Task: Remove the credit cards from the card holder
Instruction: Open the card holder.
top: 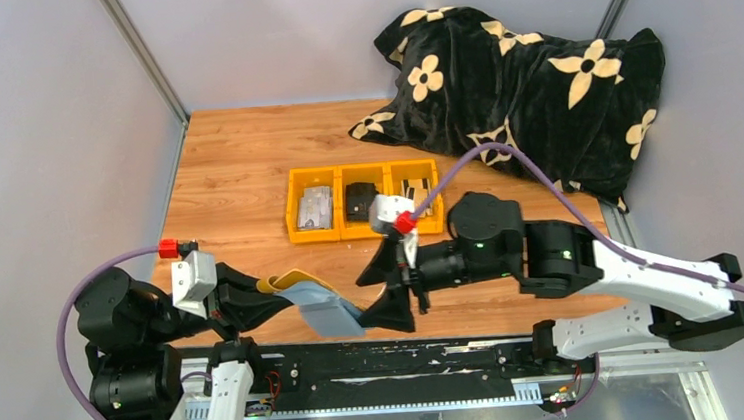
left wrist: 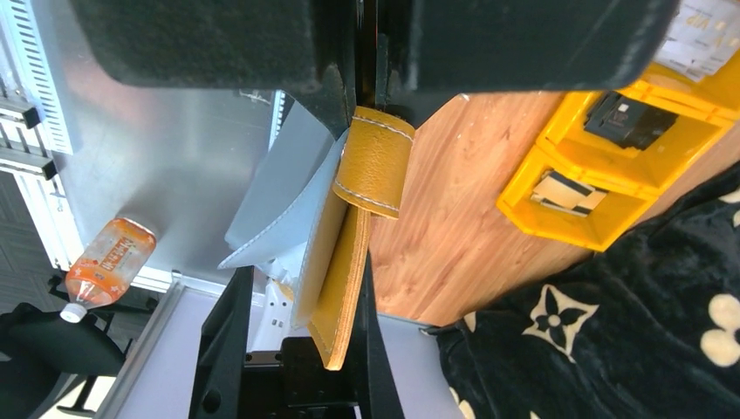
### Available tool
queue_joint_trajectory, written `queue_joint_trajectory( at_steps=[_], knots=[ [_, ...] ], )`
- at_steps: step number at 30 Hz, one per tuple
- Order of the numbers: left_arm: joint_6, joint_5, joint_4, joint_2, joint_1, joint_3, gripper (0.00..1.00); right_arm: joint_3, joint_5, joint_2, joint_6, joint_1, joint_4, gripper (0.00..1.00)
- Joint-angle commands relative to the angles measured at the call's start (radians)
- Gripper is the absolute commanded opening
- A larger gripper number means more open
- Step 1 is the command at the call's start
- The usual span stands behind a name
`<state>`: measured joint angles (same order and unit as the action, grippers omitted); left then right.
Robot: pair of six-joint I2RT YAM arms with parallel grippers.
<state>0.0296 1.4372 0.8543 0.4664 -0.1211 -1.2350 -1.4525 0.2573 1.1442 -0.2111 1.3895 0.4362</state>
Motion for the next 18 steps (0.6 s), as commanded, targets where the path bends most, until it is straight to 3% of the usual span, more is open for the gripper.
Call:
queue_joint_trajectory(
  at_steps=[1,8,15,18],
  knots=[
    [0.06,0.043,-0.003,0.033,-0.003,-0.042,0.0,0.072,0.048,-0.125,-0.029,0.005,-0.055,0.68],
    [0.095,0.043,-0.003,0.039,-0.003,-0.057,0.0,0.039,0.138,-0.102,-0.041,0.005,-0.08,0.7],
    [0.117,0.045,-0.003,0.038,-0.003,-0.073,0.0,-0.033,0.106,-0.013,-0.043,0.004,-0.025,0.54],
    [0.118,0.045,-0.003,0.038,-0.003,-0.078,0.0,-0.039,0.122,-0.005,-0.042,0.005,-0.028,0.39]
  ],
)
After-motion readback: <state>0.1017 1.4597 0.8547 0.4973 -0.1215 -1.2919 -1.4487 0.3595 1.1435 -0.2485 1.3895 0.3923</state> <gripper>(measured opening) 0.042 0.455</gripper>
